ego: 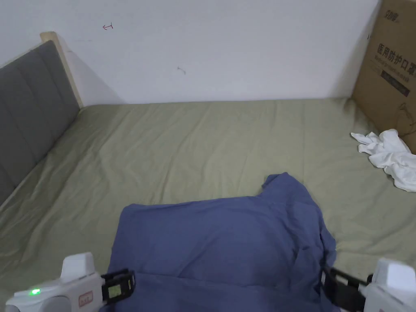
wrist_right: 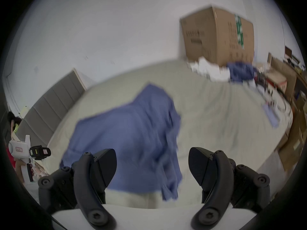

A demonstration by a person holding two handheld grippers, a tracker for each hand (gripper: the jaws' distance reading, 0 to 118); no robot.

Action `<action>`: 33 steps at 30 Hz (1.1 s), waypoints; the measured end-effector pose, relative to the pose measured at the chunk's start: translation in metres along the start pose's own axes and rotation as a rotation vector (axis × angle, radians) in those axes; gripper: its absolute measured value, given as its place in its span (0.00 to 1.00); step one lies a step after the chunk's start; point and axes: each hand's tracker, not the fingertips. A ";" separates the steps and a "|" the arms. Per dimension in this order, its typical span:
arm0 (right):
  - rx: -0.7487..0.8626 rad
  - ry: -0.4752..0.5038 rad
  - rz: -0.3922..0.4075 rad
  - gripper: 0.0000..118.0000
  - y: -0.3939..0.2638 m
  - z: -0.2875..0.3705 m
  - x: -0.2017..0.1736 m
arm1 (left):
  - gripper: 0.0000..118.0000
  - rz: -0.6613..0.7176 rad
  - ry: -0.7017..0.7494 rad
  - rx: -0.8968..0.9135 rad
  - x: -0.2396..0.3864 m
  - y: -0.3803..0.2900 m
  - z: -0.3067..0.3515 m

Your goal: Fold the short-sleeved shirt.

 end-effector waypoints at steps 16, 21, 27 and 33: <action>0.379 -0.040 0.173 0.02 0.075 0.010 -0.059 | 0.01 -0.112 0.001 0.516 0.069 0.052 0.044; 0.375 -0.052 0.194 0.01 0.089 -0.018 -0.061 | 0.00 -0.095 -0.002 0.461 0.059 0.078 0.008; 0.337 -0.053 0.191 0.01 0.105 -0.059 -0.052 | 0.00 -0.104 -0.005 0.296 0.028 0.130 -0.074; 0.277 -0.074 0.195 0.01 0.111 -0.102 -0.040 | 0.20 -0.058 0.015 0.091 -0.003 0.170 -0.172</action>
